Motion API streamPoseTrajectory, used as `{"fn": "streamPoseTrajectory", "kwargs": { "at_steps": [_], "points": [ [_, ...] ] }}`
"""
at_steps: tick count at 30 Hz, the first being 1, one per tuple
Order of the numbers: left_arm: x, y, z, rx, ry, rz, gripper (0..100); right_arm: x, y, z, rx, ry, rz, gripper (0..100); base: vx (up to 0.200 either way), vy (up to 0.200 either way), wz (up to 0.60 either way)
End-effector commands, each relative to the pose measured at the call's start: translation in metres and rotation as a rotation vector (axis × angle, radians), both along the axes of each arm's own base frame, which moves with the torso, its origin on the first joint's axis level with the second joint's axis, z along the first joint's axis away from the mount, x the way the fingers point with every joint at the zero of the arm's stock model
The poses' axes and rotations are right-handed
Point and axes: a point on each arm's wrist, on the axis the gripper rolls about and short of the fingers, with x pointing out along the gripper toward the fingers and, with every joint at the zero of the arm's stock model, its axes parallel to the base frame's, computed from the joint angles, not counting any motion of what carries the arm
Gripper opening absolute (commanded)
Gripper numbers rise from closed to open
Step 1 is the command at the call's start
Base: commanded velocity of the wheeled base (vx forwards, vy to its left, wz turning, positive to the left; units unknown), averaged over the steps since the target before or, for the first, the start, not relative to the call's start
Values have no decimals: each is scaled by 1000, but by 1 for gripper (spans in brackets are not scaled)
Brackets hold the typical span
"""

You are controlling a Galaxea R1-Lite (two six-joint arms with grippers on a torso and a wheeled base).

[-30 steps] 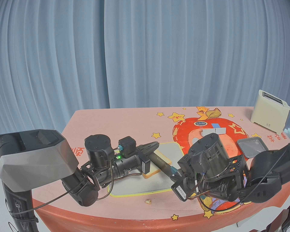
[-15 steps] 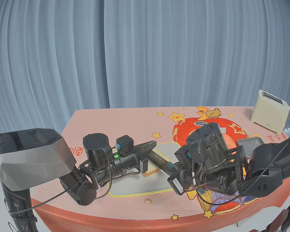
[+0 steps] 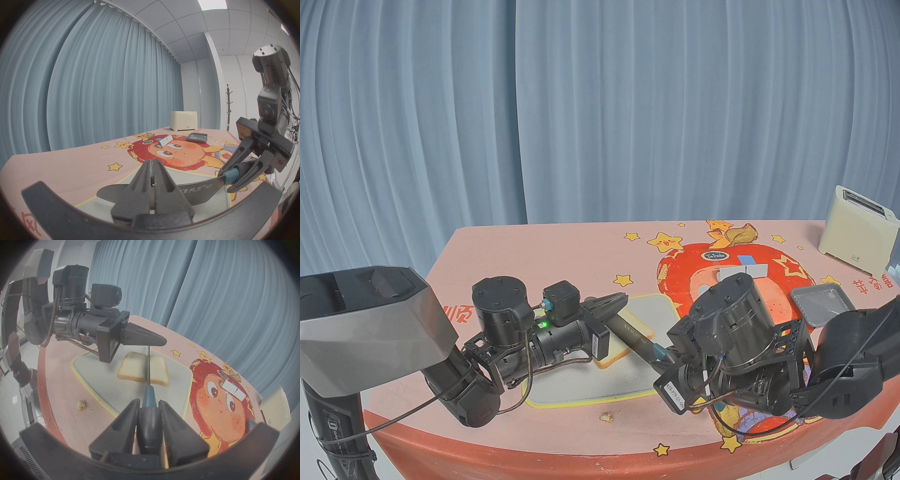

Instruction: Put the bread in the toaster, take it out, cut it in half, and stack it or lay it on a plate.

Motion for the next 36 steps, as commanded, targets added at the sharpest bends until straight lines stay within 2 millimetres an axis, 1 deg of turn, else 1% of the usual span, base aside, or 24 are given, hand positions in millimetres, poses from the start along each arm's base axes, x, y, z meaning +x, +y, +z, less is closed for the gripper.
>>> {"fn": "streamPoseTrajectory", "kwargs": {
  "at_steps": [1, 7, 9, 11, 14, 17, 22, 23, 28, 31, 36],
  "points": [
    [-2, 1, 4, -6, -8, 0, 0, 0, 0, 1, -2, 1, 0, 0, 0, 0, 0],
    [0, 2, -1, 3, 5, 11, 0, 4, 4, 12, 32, -28, -1, 0, 0, 0, 0],
    [1, 2, -7, 13, 20, 11, 0, 6, 6, 15, 41, -35, -3, 0, 0, 0, 0],
    [2, 1, -11, 18, 25, 11, 0, 6, 6, 15, 40, -34, -3, 0, 0, 0, 0],
    [1, 1, -10, 18, 24, 9, 0, 4, 4, 9, 24, -19, -3, 0, 0, 0, 0],
    [2, 1, -7, 10, 12, 11, 0, 2, 1, 5, 9, -7, -3, 0, 0, 0, 0],
    [2, 1, -3, 1, 0, 11, 0, 1, 1, 3, 3, -3, -1, 0, 0, 0, 0],
    [-1, 3, 6, -8, -14, 11, 0, 1, 1, 2, 2, -2, -1, 0, 0, 0, 0],
    [-4, 7, 17, -20, -32, 14, 0, 4, 4, 10, 27, -22, -1, 0, 0, 0, 0],
    [-4, 7, 19, -27, -42, 12, 0, 5, 6, 15, 43, -34, -1, 0, 0, 0, 0],
    [-5, 7, 20, -29, -45, 12, 0, 5, 6, 13, 38, -28, 2, 0, 0, 0, 0]
  ]
}}
